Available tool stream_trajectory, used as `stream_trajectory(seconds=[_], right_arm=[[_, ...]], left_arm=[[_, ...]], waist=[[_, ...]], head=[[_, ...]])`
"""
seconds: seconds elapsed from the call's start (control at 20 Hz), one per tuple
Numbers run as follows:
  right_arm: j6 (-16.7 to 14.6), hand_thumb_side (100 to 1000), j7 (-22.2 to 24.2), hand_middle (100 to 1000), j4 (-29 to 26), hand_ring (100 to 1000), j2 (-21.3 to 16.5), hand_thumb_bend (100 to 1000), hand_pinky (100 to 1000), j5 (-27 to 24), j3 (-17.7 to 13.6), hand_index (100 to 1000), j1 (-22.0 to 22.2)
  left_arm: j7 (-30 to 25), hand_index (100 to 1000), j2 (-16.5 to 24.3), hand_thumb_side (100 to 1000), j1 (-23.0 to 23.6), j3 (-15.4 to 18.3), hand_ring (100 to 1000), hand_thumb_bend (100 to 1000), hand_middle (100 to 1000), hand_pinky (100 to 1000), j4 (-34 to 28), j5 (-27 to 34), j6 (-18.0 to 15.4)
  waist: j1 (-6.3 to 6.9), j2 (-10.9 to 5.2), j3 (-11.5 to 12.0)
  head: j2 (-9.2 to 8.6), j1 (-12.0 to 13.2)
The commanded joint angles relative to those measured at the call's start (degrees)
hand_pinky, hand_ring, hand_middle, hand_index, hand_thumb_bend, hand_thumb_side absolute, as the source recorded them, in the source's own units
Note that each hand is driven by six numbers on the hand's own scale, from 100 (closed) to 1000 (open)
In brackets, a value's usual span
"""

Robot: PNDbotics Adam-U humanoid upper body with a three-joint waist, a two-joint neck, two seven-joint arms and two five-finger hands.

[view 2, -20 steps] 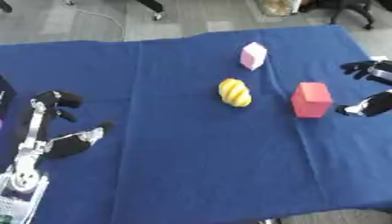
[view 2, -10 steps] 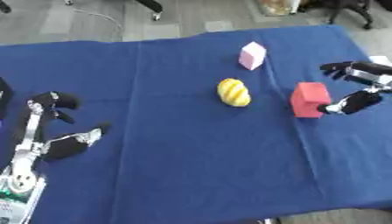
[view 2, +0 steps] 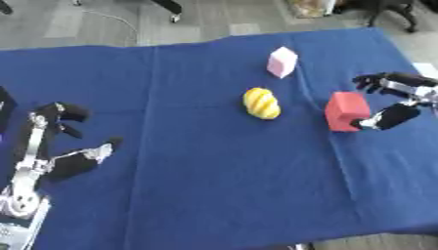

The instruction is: Pick up the objects with one hand, pass them to the other hand, and then place them into the box on the other side of the table.

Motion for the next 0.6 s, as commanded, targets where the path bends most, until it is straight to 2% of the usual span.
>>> stream_trajectory(seconds=[0.05,0.25,0.3,0.6], right_arm=[[0.1,344,-0.1,863,0.9,868,-0.9,416,868,0.9,-0.7,989,-1.4],[0.2,340,-0.7,837,2.8,862,-0.2,384,865,1.4,-1.1,982,-2.0],[0.2,338,-0.8,837,3.2,862,-0.1,406,865,1.5,-1.2,982,-2.2],[0.0,330,-1.4,794,4.3,854,0.1,396,864,1.8,-1.4,957,-2.4]], left_arm=[[-0.2,591,0.3,100,-0.4,-0.2,623,650,533,485,-0.9,0.1,0.0],[-0.3,591,0.2,100,-0.5,-0.3,624,648,534,486,-0.9,0.1,0.0],[-0.4,591,0.2,100,-0.5,-0.3,624,647,534,486,-0.9,0.1,-0.1],[-0.5,591,0.2,100,-0.5,-0.3,624,643,534,487,-0.9,0.1,-0.1]], waist=[[-0.02,-1.84,0.1],[0.09,-1.84,0.1],[0.12,-1.84,0.2],[0.11,-1.84,0.3]], head=[[-0.12,-0.2],[-0.12,-0.4],[-0.12,-0.5],[-0.12,-0.6]])
